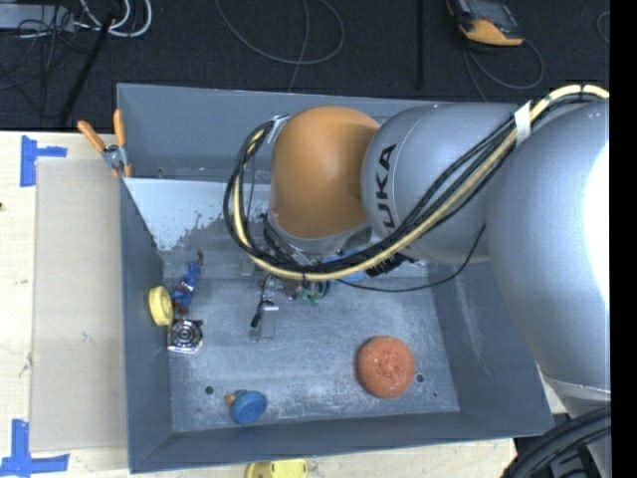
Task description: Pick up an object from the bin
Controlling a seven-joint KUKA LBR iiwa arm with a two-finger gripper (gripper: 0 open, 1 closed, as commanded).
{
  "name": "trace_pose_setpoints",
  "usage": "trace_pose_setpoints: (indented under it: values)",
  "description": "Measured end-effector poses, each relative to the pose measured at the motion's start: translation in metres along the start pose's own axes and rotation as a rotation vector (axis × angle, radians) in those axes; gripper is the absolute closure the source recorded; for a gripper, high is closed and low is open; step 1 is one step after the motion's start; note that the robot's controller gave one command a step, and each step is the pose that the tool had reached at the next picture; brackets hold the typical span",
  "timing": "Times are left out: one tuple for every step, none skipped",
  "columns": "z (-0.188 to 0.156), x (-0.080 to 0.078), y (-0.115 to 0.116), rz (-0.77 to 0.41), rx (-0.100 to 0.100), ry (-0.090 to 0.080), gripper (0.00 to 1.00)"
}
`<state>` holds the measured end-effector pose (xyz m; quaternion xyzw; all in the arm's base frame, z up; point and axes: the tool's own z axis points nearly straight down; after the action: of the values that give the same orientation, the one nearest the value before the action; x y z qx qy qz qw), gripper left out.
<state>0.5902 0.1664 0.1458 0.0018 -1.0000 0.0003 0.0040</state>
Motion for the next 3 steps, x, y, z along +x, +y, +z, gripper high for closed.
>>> trace_pose_setpoints:
  values:
    - [-0.005,-0.002,-0.001,0.005,-0.001,-0.007,0.0]
    - [0.051,0.067,0.025,-0.113,0.0,-0.008,0.0]
    - [0.02,0.095,0.054,-0.274,0.002,-0.004,0.0]
